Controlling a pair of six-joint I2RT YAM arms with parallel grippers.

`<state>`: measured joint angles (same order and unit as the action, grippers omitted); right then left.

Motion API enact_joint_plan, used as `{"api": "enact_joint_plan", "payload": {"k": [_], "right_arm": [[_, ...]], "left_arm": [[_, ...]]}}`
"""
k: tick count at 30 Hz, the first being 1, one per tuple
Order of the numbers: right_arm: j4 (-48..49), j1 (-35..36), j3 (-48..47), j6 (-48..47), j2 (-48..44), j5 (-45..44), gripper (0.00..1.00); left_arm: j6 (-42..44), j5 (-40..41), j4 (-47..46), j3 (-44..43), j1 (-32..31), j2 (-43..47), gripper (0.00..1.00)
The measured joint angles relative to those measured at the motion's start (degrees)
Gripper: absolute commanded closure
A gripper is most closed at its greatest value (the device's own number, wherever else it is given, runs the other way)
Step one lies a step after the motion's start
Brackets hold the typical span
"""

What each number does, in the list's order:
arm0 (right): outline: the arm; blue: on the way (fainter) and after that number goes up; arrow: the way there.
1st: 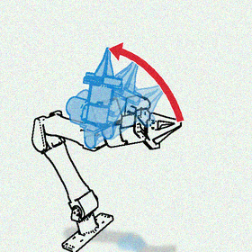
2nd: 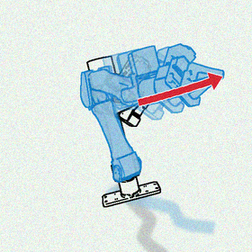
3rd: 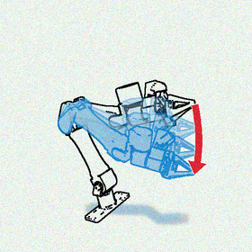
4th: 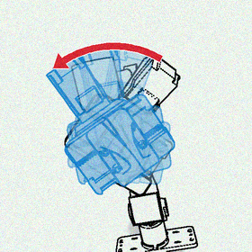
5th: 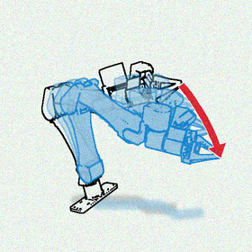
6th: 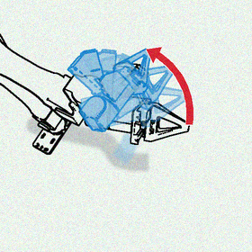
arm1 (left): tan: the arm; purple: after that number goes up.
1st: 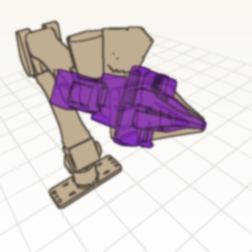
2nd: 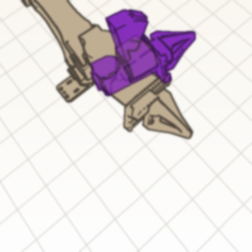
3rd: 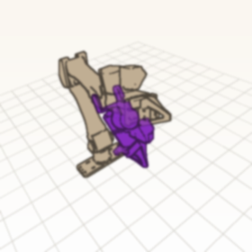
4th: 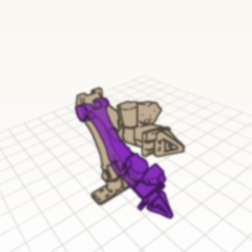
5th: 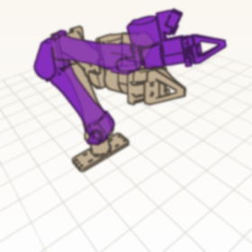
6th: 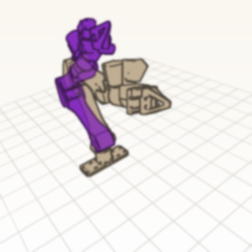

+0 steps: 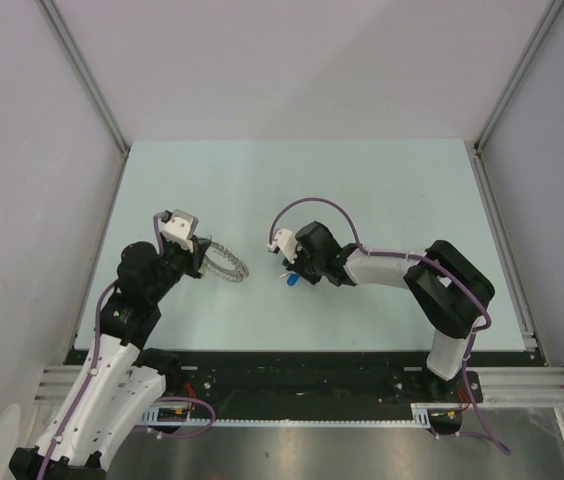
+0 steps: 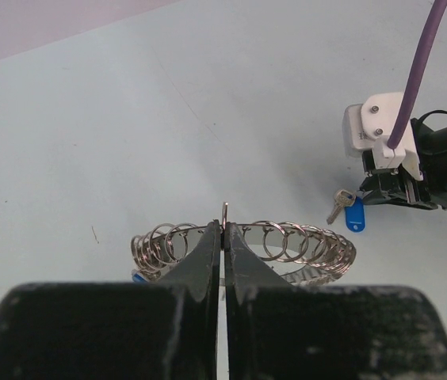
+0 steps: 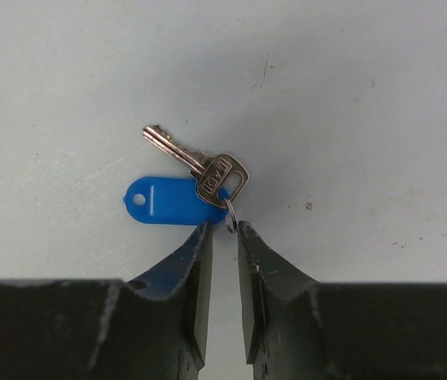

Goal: Put the keys on the keyring

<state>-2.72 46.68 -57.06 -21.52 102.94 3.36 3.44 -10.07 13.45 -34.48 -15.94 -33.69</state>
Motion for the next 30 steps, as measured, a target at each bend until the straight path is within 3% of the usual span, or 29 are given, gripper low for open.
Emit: {"api": "enact_joint_plan", "payload": {"k": [8, 11, 21, 30], "right_arm": [[-0.02, 0.04, -0.59, -0.52, 0.59, -0.09, 0.90], [-0.02, 0.11, -0.59, -0.83, 0.59, -0.09, 1.00], [-0.76, 0.00, -0.59, -0.07, -0.09, 0.39, 1.00], [-1.64, -2.99, -0.55, 2.97, -6.73, 6.19, 1.00]], "left_arm": [[-0.02, -0.02, 0.00, 0.00, 0.00, 0.00, 1.00], [0.00, -0.02, 0.00, 0.00, 0.00, 0.00, 1.00], [0.00, -0.07, 0.00, 0.02, 0.00, 0.00, 1.00], [0.07, -1.16, -0.02, 0.04, 0.00, 0.00, 1.00]]}}
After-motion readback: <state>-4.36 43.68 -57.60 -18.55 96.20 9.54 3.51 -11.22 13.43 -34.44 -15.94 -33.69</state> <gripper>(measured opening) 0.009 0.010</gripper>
